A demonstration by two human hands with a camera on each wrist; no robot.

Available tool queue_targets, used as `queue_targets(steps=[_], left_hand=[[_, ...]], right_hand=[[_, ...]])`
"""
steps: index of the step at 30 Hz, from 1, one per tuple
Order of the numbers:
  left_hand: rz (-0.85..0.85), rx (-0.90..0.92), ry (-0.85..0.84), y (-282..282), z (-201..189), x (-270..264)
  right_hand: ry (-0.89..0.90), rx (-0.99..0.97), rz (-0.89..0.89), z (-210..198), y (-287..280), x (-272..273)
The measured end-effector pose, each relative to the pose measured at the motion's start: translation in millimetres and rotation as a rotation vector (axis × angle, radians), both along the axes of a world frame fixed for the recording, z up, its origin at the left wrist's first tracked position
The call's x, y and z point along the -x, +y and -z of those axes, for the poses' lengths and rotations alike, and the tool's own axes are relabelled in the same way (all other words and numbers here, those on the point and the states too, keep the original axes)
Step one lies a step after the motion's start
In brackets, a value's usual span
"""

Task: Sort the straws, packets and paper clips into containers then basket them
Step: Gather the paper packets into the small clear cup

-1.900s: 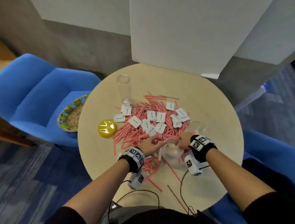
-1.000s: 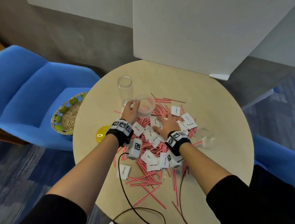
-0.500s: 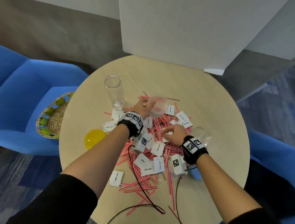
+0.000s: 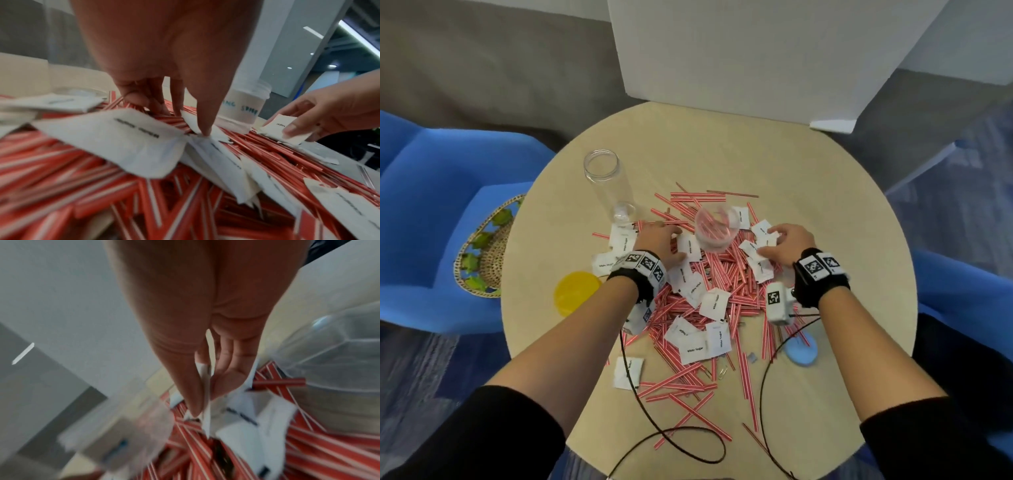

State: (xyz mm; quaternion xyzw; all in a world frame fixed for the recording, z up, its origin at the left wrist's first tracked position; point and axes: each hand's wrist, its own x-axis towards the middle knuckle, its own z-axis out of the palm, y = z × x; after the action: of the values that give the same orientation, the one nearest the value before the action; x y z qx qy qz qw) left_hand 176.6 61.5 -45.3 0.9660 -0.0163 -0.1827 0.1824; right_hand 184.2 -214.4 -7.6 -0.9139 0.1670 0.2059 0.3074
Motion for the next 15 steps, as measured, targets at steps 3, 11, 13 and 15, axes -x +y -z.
queue_targets(steps=[3,11,13,15], left_hand=[[-0.021,-0.020,0.013,-5.0,6.1,2.2],[-0.314,0.343,-0.197,8.5,-8.4,11.3],[-0.443,0.459,-0.186,20.9,-17.2,13.5],[-0.474,0.514,-0.163,30.6,-27.0,15.7]], right_hand=[[0.108,0.072,-0.130,5.9,14.6,-1.9],[-0.032,0.197,-0.188,9.7,18.9,4.7],[-0.024,0.142,-0.148,0.6,13.9,5.3],[-0.012,0.108,-0.121,-10.7,11.1,7.8]])
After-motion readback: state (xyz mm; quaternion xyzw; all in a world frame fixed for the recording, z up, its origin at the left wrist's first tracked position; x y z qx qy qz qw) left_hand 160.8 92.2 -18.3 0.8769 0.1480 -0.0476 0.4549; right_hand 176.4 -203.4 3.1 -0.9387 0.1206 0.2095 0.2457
